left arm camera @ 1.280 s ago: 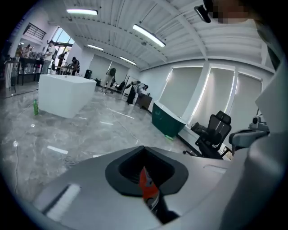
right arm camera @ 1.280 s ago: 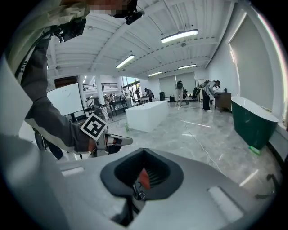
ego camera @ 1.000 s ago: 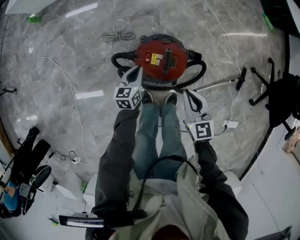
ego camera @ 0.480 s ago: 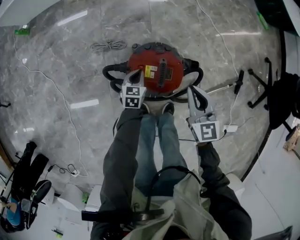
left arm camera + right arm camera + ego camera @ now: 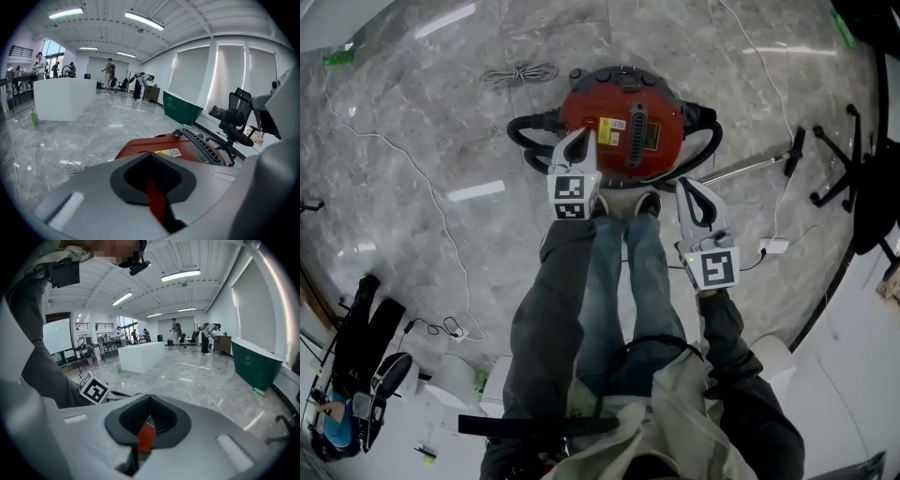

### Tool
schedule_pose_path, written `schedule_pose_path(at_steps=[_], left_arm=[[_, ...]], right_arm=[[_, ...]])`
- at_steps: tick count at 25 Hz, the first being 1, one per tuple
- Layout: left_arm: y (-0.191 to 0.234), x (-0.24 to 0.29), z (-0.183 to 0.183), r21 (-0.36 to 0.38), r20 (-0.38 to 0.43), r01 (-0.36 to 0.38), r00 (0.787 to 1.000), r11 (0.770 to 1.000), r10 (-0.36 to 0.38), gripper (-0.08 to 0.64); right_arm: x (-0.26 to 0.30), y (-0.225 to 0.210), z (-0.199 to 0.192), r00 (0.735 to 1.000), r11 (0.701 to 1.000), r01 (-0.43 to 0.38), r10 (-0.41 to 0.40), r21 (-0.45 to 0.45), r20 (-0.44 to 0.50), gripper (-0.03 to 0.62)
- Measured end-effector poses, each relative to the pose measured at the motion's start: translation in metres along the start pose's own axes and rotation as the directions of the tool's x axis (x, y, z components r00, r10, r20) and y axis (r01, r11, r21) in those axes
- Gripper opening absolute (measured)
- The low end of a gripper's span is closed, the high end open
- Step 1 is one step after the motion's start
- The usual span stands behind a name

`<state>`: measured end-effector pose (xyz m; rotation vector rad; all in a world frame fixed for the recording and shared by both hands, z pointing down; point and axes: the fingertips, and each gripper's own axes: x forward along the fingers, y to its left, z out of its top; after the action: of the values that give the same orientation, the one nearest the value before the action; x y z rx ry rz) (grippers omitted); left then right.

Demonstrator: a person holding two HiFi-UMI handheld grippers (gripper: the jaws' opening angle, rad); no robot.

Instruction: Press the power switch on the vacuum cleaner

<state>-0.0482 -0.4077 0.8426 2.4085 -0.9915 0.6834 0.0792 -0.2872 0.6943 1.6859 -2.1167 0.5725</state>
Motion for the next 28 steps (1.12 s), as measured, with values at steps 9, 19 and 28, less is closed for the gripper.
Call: schedule_pose_path(at_steps=[9, 19, 28], left_arm=[[-0.009, -0.003, -0.009, 0.053, -0.034, 0.059, 0.998, 0.997, -0.057, 0.003], [0.009, 0.001, 0.009, 0.142, -0.084, -0.05, 0.995, 0.989, 0.062, 0.003], [0.005, 0.009, 0.008, 0.269, -0.147, -0.036, 0.986, 0.962, 0.077, 0.003]], right_arm=[[-0.005, 0.001, 0.001, 1.0, 1.0, -0.011, 0.012, 0.004, -0.013, 0.002], [-0.008, 0.008, -0.023, 0.994, 1.0, -0.024, 0.023, -0.012, -0.111, 0.002], [0.005, 0.014, -0.038, 0.988, 0.998, -0.06, 0.062, 0.02, -0.139, 0.002]])
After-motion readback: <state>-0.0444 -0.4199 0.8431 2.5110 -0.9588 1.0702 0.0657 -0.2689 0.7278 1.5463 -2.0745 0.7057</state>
